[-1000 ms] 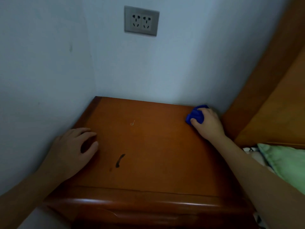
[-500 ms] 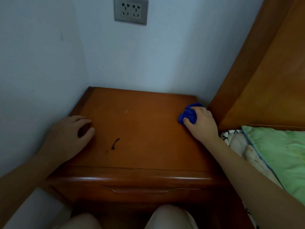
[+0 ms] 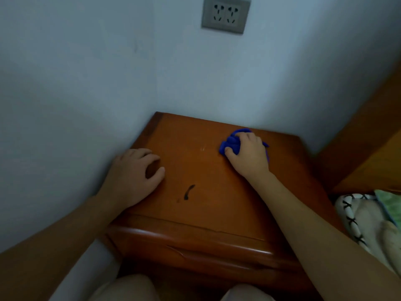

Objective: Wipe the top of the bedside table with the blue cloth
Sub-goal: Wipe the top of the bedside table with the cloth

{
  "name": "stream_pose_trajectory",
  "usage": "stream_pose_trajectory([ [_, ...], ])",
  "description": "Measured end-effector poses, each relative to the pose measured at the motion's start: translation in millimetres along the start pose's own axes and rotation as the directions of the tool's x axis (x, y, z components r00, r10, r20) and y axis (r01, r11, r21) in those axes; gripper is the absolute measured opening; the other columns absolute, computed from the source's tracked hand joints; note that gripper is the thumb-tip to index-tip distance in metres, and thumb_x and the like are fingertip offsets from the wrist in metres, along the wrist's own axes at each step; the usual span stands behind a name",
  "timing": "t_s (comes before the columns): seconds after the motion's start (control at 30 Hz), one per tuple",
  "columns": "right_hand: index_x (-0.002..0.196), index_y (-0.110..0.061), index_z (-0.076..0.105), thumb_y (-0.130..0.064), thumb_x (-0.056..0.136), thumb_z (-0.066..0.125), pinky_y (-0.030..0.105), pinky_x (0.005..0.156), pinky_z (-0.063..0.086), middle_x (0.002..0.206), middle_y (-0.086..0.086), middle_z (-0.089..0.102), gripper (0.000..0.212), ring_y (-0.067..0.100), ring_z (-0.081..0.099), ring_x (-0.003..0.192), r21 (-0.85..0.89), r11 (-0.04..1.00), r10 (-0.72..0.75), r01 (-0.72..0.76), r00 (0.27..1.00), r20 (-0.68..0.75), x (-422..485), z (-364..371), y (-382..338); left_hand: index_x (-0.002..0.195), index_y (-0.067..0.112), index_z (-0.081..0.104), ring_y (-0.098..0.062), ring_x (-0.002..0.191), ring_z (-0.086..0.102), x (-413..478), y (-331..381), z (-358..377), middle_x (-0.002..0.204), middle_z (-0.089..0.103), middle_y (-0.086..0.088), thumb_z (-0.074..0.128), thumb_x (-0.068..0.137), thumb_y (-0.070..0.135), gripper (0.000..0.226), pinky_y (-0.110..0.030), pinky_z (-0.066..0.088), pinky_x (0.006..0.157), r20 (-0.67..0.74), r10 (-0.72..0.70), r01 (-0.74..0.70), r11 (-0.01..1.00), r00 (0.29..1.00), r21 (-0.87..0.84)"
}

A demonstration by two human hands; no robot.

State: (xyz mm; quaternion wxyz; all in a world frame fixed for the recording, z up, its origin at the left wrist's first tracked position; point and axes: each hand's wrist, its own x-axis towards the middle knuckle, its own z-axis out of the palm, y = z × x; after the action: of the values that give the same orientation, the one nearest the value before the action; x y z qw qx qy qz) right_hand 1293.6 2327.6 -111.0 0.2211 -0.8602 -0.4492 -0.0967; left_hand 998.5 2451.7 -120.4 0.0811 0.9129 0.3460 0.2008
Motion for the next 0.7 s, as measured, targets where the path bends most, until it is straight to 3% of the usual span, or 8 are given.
stream_pose_trajectory([
  [0.17,0.135,-0.016,0.055,-0.044,0.094,0.059,0.04,0.102,0.042,0.136,0.007,0.055,0.05,0.028,0.048,0.124,0.089,0.974,-0.218,0.211,0.972,0.083,29,42,-86,0.125,0.025,0.066,-0.021,0.125,0.052,-1,1,2,0.134,0.06,0.001,0.043,0.089,0.059,0.055,-0.046,0.04,0.105,-0.018,-0.003,0.004,1.0,1.0,0.003],
  [0.37,0.139,-0.016,0.056,-0.04,0.096,0.06,0.041,0.103,0.038,0.14,0.01,0.054,0.05,0.031,0.046,0.126,0.231,0.873,-0.477,0.429,0.85,0.225,65,74,-171,0.124,0.026,0.066,-0.017,0.124,0.05,0,0,5,0.131,0.06,0.004,0.042,0.088,0.058,0.054,-0.041,0.039,0.104,-0.051,0.001,-0.001,1.0,0.999,-0.002],
  [0.57,0.133,-0.019,0.06,-0.039,0.094,0.064,0.041,0.101,0.04,0.133,0.008,0.057,0.045,0.028,0.049,0.122,0.311,0.837,-0.523,0.45,0.826,0.212,73,82,-182,0.128,0.027,0.063,-0.013,0.127,0.046,0,1,7,0.134,0.057,0.006,0.04,0.09,0.059,0.054,-0.041,0.036,0.108,-0.039,0.007,-0.008,0.999,0.999,-0.033],
  [0.7,0.134,-0.018,0.06,-0.038,0.093,0.065,0.038,0.098,0.037,0.133,0.008,0.057,0.045,0.029,0.048,0.121,0.325,0.836,-0.519,0.443,0.829,0.207,62,80,-176,0.118,0.024,0.068,-0.013,0.116,0.053,-3,3,5,0.123,0.063,0.006,0.045,0.09,0.055,0.048,-0.041,0.043,0.099,-0.064,0.027,-0.029,0.999,0.998,-0.03],
])
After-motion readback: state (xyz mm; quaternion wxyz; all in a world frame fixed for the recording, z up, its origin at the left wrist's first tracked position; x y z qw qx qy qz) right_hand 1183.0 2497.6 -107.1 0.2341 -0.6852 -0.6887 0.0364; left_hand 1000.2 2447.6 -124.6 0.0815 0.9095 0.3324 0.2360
